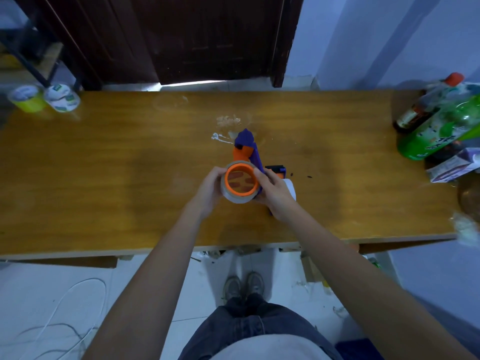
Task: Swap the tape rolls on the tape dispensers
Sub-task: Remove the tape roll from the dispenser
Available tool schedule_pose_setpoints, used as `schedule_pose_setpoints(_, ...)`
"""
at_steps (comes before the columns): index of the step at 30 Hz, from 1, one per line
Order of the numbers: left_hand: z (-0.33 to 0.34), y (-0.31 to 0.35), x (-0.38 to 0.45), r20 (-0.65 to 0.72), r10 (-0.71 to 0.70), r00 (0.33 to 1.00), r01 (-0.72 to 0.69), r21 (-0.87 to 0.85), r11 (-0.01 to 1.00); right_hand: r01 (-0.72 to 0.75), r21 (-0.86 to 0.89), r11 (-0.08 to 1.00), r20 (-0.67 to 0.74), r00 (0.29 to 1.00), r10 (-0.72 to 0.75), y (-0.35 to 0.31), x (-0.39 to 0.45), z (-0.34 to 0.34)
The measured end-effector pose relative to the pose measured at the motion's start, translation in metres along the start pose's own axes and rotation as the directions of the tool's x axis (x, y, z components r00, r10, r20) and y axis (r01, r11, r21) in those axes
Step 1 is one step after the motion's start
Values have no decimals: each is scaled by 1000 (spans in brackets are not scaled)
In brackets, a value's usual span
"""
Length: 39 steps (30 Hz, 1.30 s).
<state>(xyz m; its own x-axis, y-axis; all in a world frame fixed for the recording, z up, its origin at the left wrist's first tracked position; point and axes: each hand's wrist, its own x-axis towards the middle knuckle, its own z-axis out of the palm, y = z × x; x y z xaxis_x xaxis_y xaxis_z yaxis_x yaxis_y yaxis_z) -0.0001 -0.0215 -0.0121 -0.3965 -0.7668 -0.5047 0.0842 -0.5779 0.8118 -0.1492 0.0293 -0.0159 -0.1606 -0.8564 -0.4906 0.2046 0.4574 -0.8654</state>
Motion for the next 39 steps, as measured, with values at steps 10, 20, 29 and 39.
schedule_pose_setpoints(10,-4,2,-19,212,388,897,-416,701,579,78,-8,997,-55,995,-79,-9,2,-4)
schedule_pose_setpoints(20,-4,-2,-11,268,521,810,-554,640,532,-21,85,996,142,990,9,-7,0,-17)
schedule_pose_setpoints(29,-3,3,-15,249,516,820,-532,664,525,-5,122,992,158,987,-15,-3,0,-29)
schedule_pose_setpoints(39,-1,16,-22,274,483,832,-530,650,545,-15,227,974,182,983,-27,-4,-8,-28)
